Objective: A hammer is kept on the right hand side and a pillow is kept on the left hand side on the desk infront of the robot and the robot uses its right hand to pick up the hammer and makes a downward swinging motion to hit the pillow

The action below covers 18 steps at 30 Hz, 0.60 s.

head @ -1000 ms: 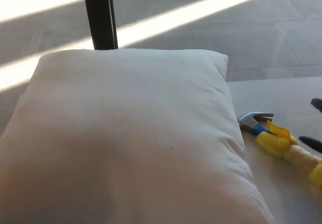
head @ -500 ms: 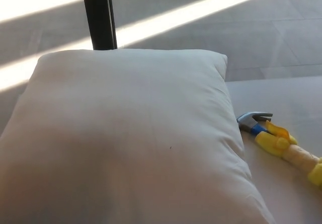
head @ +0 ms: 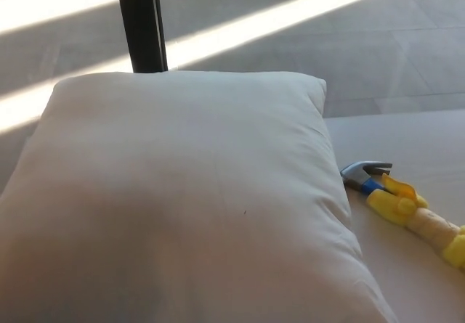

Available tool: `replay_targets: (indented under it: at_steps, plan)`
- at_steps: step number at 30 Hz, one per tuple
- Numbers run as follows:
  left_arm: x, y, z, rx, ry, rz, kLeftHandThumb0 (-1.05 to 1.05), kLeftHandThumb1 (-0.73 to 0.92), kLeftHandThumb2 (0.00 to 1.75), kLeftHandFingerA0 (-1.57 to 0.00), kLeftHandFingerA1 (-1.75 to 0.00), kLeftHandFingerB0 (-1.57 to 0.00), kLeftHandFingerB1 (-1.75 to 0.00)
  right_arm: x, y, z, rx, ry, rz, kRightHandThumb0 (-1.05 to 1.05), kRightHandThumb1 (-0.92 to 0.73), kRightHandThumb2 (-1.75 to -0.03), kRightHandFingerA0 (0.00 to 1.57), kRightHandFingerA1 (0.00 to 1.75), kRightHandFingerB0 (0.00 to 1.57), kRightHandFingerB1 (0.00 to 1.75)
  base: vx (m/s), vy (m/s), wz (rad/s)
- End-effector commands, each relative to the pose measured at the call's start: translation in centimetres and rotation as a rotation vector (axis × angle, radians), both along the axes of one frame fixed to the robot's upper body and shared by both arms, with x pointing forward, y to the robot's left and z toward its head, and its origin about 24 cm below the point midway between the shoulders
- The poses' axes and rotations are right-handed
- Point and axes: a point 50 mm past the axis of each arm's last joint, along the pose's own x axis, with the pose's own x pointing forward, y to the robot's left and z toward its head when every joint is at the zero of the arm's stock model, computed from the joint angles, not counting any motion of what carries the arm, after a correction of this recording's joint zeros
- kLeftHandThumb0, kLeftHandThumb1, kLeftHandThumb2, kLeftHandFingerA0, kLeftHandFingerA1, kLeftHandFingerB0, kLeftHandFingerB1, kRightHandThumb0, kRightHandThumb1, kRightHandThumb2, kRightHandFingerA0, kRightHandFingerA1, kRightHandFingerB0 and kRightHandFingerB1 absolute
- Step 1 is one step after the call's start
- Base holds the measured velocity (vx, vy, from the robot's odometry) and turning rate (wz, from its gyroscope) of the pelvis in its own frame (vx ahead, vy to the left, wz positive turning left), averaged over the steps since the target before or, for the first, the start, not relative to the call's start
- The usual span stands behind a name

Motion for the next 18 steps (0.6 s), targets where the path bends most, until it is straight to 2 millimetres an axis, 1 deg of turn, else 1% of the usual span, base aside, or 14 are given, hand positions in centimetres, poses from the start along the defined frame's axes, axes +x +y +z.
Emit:
replay_targets:
  at_steps: [1, 4, 5, 6, 7, 8, 9, 10, 11, 13, 14, 15, 17, 18]
  plan:
    - [0.4, 1.4, 1.4, 0.018, -0.050, 0.018, -1.03, 0.15, 1.24, -0.79, -1.40, -0.81, -1.30, -10.3, -4.1, -7.2, 0.324, -0.161, -0.935, -0.43, -0.72, -0.62, 0.00, 0.49, 0.21, 0.34, 0.00, 0.000, 0.00]
    - [0.4, 1.4, 1.4, 0.015, -0.053, 0.023, -1.04, 0.16, 1.26, -0.76, -1.39, -0.80, -1.30, -10.3, -4.2, -7.4, 0.315, -0.132, -0.945, -0.44, -0.72, -0.62, 0.05, 0.53, 0.22, 0.32, 0.00, 0.000, 0.00]
    - [0.7, 1.4, 1.5, 0.016, -0.049, 0.014, -1.05, 0.23, 1.31, -0.70, -1.33, -0.79, -1.27, -10.1, -4.2, -7.8, 0.348, -0.085, -0.941, -0.54, -0.69, -0.75, 0.04, 0.43, 0.17, 0.37, 0.00, 0.000, 0.00]
    - [0.7, 1.4, 1.4, 0.013, -0.047, 0.018, -1.05, 0.22, 1.31, -0.69, -1.32, -0.78, -1.26, -10.1, -4.2, -7.9, 0.324, -0.049, -0.948, -0.49, -0.74, -0.63, 0.06, 0.54, 0.20, 0.33, 0.00, 0.000, 0.00]
    - [0.6, 1.5, 1.4, 0.008, -0.037, 0.027, -1.00, 0.17, 1.27, -0.76, -1.33, -0.83, -1.27, -10.1, -4.3, -8.2, 0.331, -0.038, -0.955, -0.53, -0.57, -0.84, 0.06, 0.54, 0.15, 0.46, 0.00, 0.000, 0.00]
    - [0.4, 1.4, 1.2, 0.003, -0.020, 0.032, -1.05, 0.15, 1.28, -0.81, -1.38, -0.88, -1.32, -10.0, -4.4, -8.7, 0.365, -0.002, -0.970, -0.55, -0.77, -0.64, 0.01, 0.42, 0.14, 0.31, 0.00, 0.000, 0.00]
    - [0.2, 1.2, 1.0, 0.004, -0.001, 0.024, -1.02, 0.10, 1.27, -0.76, -1.41, -0.84, -1.35, -10.2, -4.6, -9.5, 0.443, 0.000, -1.035, -0.65, -0.56, -0.88, 0.00, 0.24, 0.08, 0.42, 0.00, 0.000, 0.00]
    - [0.0, 1.1, 0.8, -0.015, 0.003, 0.050, -0.99, 0.07, 1.30, -0.75, -1.42, -0.81, -1.35, -10.4, -4.4, -10.0, 0.368, 0.094, -1.032, -0.68, -0.59, -0.87, 0.00, 0.23, 0.08, 0.43, 0.00, 0.000, 0.00]
    - [-0.2, 1.0, 0.6, -0.020, 0.017, 0.049, -0.99, 0.00, 1.28, -0.82, -1.45, -0.86, -1.38, -10.4, -4.3, -10.7, 0.316, 0.162, -1.034, -0.67, -0.60, -0.92, 0.00, 0.33, 0.06, 0.45, 0.00, 0.000, 0.00]
    - [-0.4, 0.9, 0.5, -0.014, 0.034, 0.046, -0.97, 0.02, 1.34, -0.76, -1.44, -0.85, -1.38, -10.6, -4.1, -11.3, 0.355, 0.148, -1.000, -0.72, -0.59, -0.92, 0.00, 0.28, 0.04, 0.34, 0.00, 0.000, 0.00]
    - [-0.6, 0.9, 0.4, -0.016, 0.038, 0.055, -0.97, -0.03, 1.35, -0.85, -1.47, -0.87, -1.40, -11.0, -4.1, -11.8, 0.404, 0.130, -1.000, -0.72, -0.59, -0.92, 0.00, 0.27, 0.00, 0.24, 0.00, 0.000, 0.00]
    - [-1.1, 0.8, 0.1, -0.031, 0.048, 0.066, -0.25, -0.09, 0.90, -1.05, -1.14, -1.03, -1.11, -11.9, -4.0, -12.1, 0.402, 0.184, -0.957, -0.85, -0.67, -0.94, 0.00, 0.14, 0.00, 0.03, 0.00, 0.000, 0.00]
    - [-1.5, 0.8, 0.0, -0.033, 0.056, 0.075, -0.25, -0.08, 0.91, -1.01, -1.12, -1.07, -1.13, -12.2, -3.8, -12.3, 0.365, 0.236, -0.905, -0.94, -0.75, -0.99, 0.00, 0.14, 0.00, 0.00, 0.00, 0.000, 0.00]
    - [-1.7, 0.7, -0.1, -0.032, 0.069, 0.067, -0.82, -0.08, 1.42, -0.72, -1.43, -0.84, -1.34, -12.5, -3.9, -12.5, 0.417, 0.251, -0.919, -1.01, -0.81, -1.02, 0.00, 0.15, 0.00, 0.00, 0.00, 0.000, 0.00]
